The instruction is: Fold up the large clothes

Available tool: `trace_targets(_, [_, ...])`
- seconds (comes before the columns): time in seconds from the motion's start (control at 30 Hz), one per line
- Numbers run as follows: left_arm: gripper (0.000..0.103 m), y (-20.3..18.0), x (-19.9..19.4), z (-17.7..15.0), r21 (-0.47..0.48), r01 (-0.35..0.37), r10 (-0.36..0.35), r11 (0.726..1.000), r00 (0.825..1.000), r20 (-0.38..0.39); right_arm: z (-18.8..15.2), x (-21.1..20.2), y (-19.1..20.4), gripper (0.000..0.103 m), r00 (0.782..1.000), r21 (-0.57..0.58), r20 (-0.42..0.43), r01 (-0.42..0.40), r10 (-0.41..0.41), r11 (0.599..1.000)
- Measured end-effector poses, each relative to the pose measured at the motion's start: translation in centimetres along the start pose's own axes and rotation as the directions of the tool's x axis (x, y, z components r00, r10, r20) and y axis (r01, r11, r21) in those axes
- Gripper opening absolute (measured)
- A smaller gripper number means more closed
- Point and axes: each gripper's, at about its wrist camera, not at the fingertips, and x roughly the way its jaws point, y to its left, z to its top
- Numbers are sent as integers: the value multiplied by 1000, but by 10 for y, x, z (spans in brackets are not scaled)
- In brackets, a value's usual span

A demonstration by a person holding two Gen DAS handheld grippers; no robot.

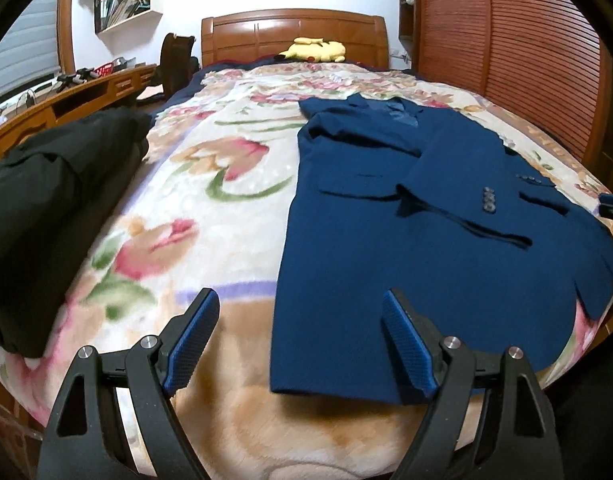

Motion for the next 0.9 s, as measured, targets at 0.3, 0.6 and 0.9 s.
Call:
trace_targets(0.3, [84,1,0,-8,-14,6,-5,1000,1000,7,-28,-6,-26,56,997,64,-63,54,-50,996])
trace_targets(0.6, [84,0,0,-10,-15,2,-2,1000,1000,12,-42,6,-25,68,992,85,-102,78,-70,993])
trace_targets(0.9, [84,0,0,-10,-23,3,-2,1000,1000,15,-50,-1,-26,70,992,107,-122,46,-33,993])
